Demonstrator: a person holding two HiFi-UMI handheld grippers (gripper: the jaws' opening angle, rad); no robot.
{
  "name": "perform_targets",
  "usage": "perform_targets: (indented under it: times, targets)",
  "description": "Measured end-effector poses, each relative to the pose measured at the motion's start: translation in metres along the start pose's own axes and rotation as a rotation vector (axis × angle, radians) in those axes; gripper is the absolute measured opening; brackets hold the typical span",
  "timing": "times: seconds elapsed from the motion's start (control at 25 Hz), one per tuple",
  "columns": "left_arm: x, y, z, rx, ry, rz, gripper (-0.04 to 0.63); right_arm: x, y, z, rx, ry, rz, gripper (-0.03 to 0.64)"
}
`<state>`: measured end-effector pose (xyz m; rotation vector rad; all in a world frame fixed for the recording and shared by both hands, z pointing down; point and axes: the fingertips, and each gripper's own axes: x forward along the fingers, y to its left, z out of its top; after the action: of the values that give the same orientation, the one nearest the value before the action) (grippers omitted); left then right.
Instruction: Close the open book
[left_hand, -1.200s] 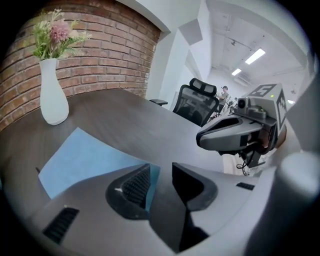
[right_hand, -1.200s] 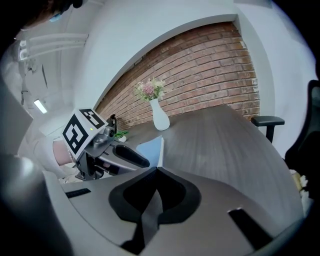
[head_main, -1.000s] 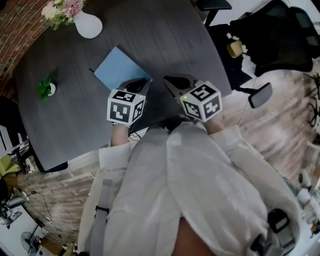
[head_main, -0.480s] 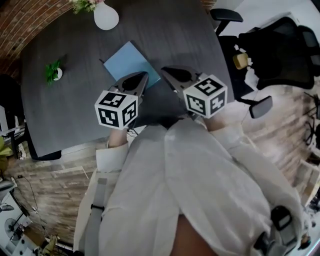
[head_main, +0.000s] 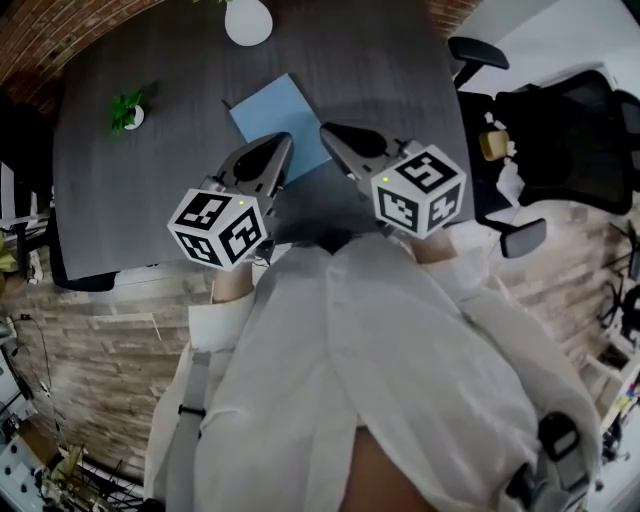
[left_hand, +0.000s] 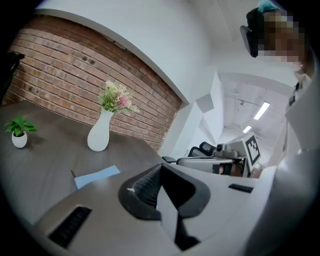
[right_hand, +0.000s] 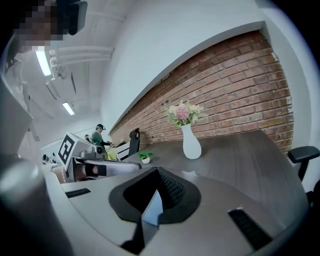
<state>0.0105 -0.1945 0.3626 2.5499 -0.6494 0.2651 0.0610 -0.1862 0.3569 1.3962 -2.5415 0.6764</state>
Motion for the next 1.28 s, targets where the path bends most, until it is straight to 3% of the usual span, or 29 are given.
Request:
perform_targets:
  times: [0.4, 0.72, 1.04, 1.28]
  targets:
    - [-0.024, 0.009, -0.015, -0.03, -0.004, 0.08, 0.005, 0.014, 0.026, -0.005, 0.01, -0.014, 0.052, 0.005]
    - [-0.028, 0.018, -0.027, 0.008, 0.041, 0.176, 0.005, 0.024, 0.035, -0.016, 0.024, 0.01, 0.076, 0.005]
    - [-0.028, 0.017, -0.029, -0.039, 0.014, 0.115, 0.005, 0.024, 0.036, -0.023, 0.003, 0.031, 0.062, 0.005]
    - [-0.026, 0.014, -0.033, -0.027, 0.033, 0.103, 0.005, 0.024, 0.035, -0.024, 0.0, 0.035, 0.053, 0.005]
